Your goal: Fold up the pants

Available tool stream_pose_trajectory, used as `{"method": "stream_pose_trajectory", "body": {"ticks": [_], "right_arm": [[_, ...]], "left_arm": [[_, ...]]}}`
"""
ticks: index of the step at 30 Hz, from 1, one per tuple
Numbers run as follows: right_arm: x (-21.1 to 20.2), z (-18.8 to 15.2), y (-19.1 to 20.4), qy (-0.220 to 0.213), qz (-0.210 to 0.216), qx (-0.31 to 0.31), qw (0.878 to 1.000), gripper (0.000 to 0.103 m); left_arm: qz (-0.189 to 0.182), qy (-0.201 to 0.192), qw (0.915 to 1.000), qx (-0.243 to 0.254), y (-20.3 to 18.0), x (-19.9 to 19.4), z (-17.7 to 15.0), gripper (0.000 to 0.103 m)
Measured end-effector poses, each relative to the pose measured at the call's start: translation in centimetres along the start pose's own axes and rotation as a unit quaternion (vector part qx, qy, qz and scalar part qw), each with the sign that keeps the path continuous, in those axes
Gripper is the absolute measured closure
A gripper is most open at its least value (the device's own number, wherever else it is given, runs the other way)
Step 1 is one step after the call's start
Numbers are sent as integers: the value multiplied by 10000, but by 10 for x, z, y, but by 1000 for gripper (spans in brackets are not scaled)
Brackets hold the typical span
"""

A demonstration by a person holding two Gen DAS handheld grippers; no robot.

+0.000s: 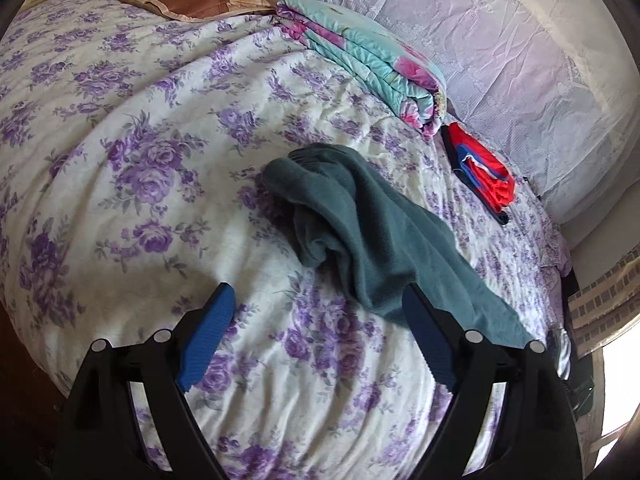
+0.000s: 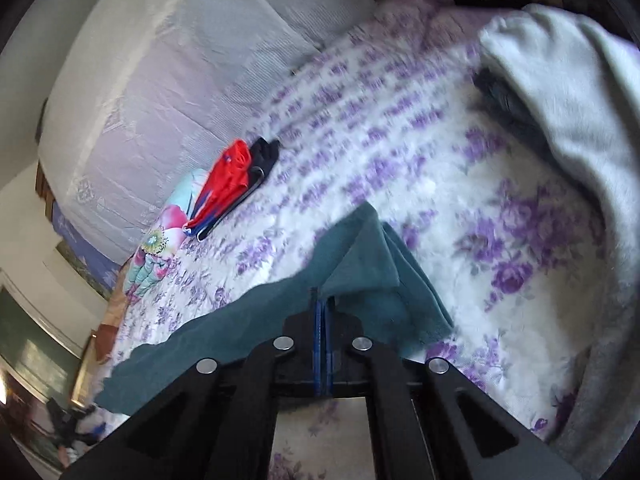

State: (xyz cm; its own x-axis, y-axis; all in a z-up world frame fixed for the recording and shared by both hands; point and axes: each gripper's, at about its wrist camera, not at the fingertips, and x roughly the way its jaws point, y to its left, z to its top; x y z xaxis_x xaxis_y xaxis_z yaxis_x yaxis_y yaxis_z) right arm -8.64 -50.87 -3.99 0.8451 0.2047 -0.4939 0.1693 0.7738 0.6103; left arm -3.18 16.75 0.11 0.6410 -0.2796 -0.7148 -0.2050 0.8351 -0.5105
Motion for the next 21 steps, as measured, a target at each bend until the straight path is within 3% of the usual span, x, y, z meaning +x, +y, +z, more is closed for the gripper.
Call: {"method": "stream_pose_trajectory", "body": {"ticks": [5, 8, 12, 15, 18, 21], "right_arm": [[-32, 18, -4, -491, 440, 205, 9976, 101], [-40, 27, -10, -515, 510, 312, 9969, 101], [-32, 21, -26, -362, 494, 651, 9960, 101], [-36, 24, -36, -458, 598, 857, 9935, 101], [-53, 32, -38, -757, 422, 738, 9935, 101], [-77, 43, -46, -1193, 40, 665, 9906, 101]], "left_arm": [[-296, 65, 9991, -288, 2, -4, 9, 20], [-305, 99, 9977, -602, 9, 4, 14, 20], [-619, 6, 9930, -1010, 15, 4, 24, 20], [-525, -241, 9945, -874, 7, -7, 35, 20], [-566, 40, 9948, -850, 1, -1, 37, 20], [-1009, 442, 9890, -988, -4, 13, 21, 20]]}}
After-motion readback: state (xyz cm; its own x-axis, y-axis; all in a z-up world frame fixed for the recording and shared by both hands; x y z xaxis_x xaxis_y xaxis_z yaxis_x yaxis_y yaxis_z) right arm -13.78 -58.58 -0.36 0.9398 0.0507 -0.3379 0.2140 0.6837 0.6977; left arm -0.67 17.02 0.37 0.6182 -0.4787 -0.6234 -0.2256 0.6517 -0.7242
